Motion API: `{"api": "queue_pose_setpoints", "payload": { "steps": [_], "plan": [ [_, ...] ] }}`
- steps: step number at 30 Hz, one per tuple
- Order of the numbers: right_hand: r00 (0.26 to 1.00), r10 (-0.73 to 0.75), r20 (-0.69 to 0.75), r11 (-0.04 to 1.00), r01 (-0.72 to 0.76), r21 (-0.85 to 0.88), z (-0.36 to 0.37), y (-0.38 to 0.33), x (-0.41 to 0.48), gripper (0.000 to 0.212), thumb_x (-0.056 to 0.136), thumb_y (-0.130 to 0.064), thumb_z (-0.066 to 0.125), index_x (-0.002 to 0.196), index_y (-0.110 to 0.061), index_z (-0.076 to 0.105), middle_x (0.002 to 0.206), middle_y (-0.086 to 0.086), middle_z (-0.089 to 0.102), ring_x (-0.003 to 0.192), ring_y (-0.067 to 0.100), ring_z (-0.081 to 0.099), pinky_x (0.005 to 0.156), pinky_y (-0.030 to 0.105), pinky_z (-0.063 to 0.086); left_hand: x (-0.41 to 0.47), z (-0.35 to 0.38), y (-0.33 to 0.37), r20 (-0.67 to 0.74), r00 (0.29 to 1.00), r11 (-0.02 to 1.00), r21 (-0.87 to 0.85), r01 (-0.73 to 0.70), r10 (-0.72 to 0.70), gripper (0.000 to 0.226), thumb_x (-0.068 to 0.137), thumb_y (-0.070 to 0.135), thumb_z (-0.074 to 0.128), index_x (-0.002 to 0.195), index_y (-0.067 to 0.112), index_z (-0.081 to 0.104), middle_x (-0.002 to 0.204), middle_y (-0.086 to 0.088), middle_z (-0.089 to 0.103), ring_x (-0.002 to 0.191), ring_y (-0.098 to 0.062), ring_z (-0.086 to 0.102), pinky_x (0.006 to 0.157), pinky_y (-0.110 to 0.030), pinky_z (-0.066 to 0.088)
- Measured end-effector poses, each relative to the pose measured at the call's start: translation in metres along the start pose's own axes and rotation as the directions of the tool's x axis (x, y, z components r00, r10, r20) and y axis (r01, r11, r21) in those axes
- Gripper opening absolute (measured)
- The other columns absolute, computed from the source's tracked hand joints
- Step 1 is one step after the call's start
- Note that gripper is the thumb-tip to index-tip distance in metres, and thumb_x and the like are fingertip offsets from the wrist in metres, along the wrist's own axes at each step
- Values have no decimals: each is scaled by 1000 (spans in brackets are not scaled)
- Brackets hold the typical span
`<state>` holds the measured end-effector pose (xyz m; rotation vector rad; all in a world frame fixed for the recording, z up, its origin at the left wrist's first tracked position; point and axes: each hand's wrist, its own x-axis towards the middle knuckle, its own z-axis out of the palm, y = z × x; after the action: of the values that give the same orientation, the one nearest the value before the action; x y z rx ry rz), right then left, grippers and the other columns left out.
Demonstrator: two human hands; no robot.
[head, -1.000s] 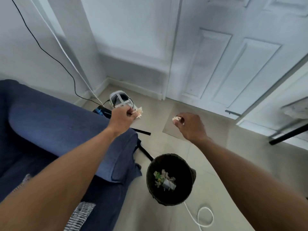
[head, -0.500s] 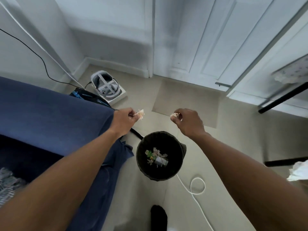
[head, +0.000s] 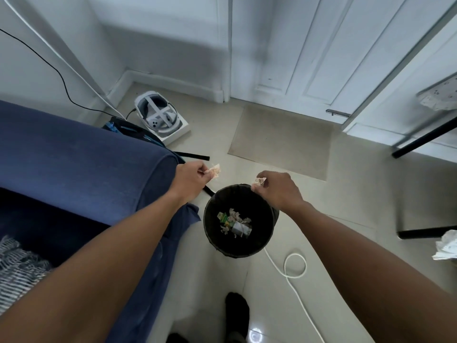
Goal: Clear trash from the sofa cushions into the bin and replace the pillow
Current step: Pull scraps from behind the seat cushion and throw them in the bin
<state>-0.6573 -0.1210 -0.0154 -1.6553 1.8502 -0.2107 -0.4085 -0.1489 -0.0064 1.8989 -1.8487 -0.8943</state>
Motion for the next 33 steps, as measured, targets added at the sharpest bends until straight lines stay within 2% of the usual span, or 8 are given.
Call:
{"api": "queue_pose_setpoints", "payload": {
  "steps": [4,9,16,18,19,22,25,33],
  "plan": [
    [987,30,158,998,-20,-62,7,4,6,56,86,-55,66,133,-27,57,107,-1,70,118,22,54,87,38,47,1,1,-3,2,1000,1000,-1,-8,8,15,90,25,71,79,17,66,75,3,64,66,-5,53,56,-10,35],
    [987,30,156,997,-18,-77,7,2,9,59,86,-55,66,137,-26,53,98,-3,71,115,22,55,82,36,46,-1,0,-10,12,1000,1000,2,-4,4,16,91,25,69,80,14,68,73,2,64,65,-7,54,56,-12,34],
    [989,23,149,995,-8,-96,3,-3,12,61,85,-55,67,137,-27,53,111,0,67,116,23,56,89,38,48,-4,2,-16,59,998,999,-36,16,-14,19,89,29,70,84,11,70,77,4,68,73,-12,61,57,-9,41],
    [990,20,143,995,-5,-99,2,-4,12,62,86,-55,67,138,-26,52,117,1,65,118,23,55,90,39,47,-2,3,-18,139,990,998,-57,29,-21,27,86,38,72,95,13,70,91,1,72,87,-15,66,72,-18,51],
    [990,19,142,995,-4,-101,2,-5,13,62,86,-56,67,139,-26,52,119,1,65,119,23,55,90,38,46,-1,3,-20,180,983,999,-42,31,-23,37,84,46,73,106,16,69,104,1,71,99,-16,64,84,-25,51],
    [990,11,140,994,5,-111,2,-7,14,62,86,-55,67,139,-26,52,119,0,65,119,23,54,85,36,44,-2,1,-20,205,978,999,-9,42,-39,72,81,62,68,140,23,50,144,1,52,136,-21,42,110,-37,35],
    [990,7,139,993,10,-116,2,-10,15,62,86,-53,68,139,-25,51,118,0,64,119,23,54,84,36,43,-2,-3,-20,155,987,999,-23,40,-36,81,83,63,64,149,25,38,155,0,38,145,-22,27,116,-41,25],
    [990,-1,138,987,23,-157,-3,-21,15,67,84,-58,66,140,-25,50,131,4,59,126,26,49,97,45,47,-2,-15,-24,110,994,1000,-21,22,-19,84,83,64,63,152,25,34,157,-2,34,147,-24,22,119,-46,24]
  ]
}}
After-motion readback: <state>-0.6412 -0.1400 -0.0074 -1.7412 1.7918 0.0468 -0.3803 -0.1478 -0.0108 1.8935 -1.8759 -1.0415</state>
